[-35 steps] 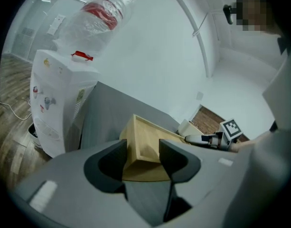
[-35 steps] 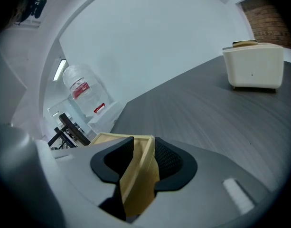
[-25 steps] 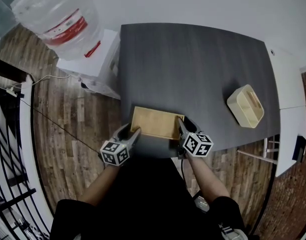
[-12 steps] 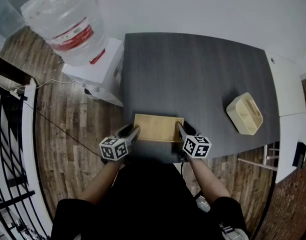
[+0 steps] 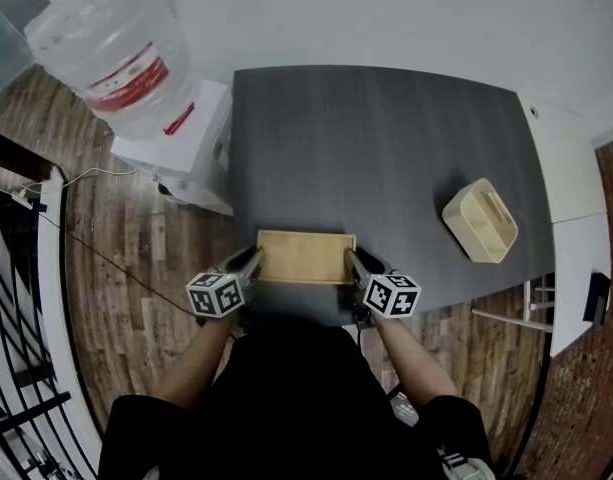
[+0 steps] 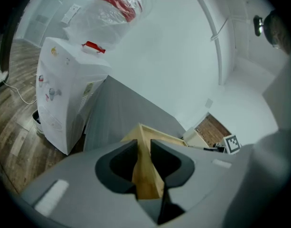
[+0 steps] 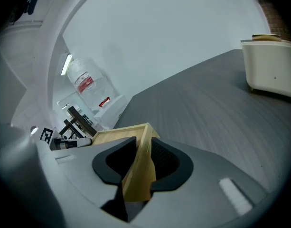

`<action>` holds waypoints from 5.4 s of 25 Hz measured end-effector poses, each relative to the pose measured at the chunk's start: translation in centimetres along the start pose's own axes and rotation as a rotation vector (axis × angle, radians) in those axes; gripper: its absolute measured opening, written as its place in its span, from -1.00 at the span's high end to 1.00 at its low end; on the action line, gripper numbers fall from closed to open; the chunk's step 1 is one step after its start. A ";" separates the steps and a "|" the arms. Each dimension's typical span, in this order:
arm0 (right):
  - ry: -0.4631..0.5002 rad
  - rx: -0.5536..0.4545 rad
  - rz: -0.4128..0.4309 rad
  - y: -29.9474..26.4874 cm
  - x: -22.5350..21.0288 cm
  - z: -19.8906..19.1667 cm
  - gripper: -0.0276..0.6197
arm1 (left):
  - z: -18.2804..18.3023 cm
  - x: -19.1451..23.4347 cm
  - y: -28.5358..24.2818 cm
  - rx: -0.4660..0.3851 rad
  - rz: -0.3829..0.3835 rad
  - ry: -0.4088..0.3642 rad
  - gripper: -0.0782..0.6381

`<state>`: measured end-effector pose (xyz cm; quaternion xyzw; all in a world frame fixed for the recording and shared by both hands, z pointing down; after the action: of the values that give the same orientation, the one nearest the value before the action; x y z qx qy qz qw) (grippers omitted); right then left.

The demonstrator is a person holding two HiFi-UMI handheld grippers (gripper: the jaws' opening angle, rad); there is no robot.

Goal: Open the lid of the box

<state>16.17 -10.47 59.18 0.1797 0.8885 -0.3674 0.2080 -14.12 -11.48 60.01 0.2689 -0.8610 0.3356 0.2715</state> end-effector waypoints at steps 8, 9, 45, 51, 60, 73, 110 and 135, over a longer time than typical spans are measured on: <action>-0.058 0.003 0.055 0.1 -0.2 -0.1 0.67 | 0.0 0.1 0.1 -0.014 0.040 0.088 0.55; -0.065 0.003 0.062 0.1 -0.3 -0.1 0.67 | 0.0 0.1 0.1 -0.010 0.048 0.090 0.56; -0.318 0.048 0.341 1.3 -2.9 -1.2 0.73 | 0.5 -0.1 -0.3 0.024 0.141 0.123 0.58; -0.352 0.058 0.369 1.4 -3.5 -1.4 0.73 | 0.6 0.2 -0.4 0.018 0.096 0.207 0.57; -0.395 0.039 0.367 2.8 -5.3 -1.4 0.73 | 0.9 0.4 -0.4 0.060 0.076 0.183 0.57; -0.471 -0.037 0.284 5.8 -8.7 -1.6 0.74 | 1.1 0.3 -0.5 0.070 0.108 0.107 0.57; -0.449 -0.117 0.064 11.2 -15.8 -1.0 0.78 | 1.4 0.7 -1.4 0.131 0.074 0.009 0.57; -0.444 -0.140 0.017 12.7 -17.9 -0.9 0.79 | 1.6 0.5 -1.3 0.137 0.099 0.006 0.57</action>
<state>37.18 -4.32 61.39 0.0872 0.8426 -0.3337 0.4136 -14.03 -13.59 59.91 0.2431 -0.8473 0.4077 0.2381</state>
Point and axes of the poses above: the fingertips, and each gripper's own axes: y backward along the fingers, x to its left, z out of its top, the point moved 7 cm from there along y, backward along the fingers, and after that the axes turned 1 degree about -z, right-handed, at the moved point
